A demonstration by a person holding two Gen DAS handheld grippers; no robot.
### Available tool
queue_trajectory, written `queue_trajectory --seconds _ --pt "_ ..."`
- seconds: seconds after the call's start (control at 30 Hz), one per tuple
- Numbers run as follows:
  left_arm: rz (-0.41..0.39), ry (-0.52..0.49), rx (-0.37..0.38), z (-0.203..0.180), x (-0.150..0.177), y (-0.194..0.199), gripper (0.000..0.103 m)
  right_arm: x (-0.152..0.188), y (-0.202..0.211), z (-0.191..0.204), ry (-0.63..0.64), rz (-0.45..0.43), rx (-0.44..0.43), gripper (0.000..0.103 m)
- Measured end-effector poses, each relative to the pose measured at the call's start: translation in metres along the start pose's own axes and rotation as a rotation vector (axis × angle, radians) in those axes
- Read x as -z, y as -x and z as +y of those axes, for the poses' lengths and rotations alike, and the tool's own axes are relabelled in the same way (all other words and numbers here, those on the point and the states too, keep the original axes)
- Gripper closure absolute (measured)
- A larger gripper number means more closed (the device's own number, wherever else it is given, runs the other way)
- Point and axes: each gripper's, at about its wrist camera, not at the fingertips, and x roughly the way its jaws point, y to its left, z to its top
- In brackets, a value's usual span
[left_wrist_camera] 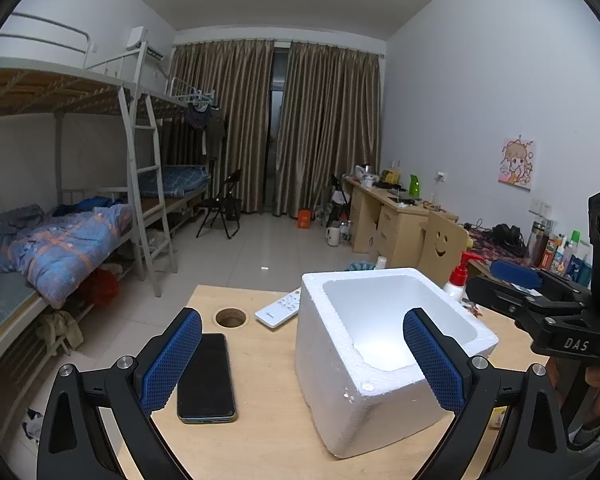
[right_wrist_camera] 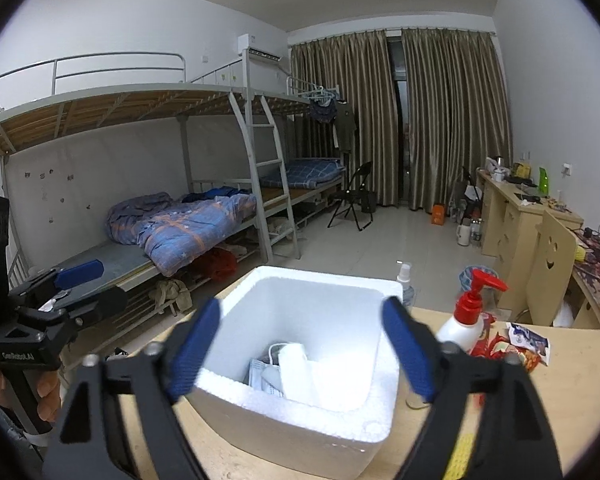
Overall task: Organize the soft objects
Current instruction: 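Withdraw both open grippers from the foam box back over the table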
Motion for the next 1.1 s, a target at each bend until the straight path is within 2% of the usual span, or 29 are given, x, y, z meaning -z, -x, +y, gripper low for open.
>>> queue_trajectory --seconds 0.1,0.17,0.37,1.1 --pt "-0.002 -0.003 0.000 -0.001 0.001 0.003 0.002 0.000 0.004 0.000 -0.007 -0.007 -0.002 0.002" --pt "-0.002 -0.004 0.004 -0.002 0.001 0.003 0.002 -0.002 0.004 0.002 -0.011 -0.010 0.001 0.000" --pt "-0.005 -0.009 0.003 -0.010 0.001 0.010 0.002 -0.001 0.008 0.004 -0.014 0.002 0.010 0.000" --pt "-0.028 -0.033 0.020 -0.041 0.004 0.048 0.002 0.006 0.059 0.006 0.000 -0.045 -0.003 0.000"
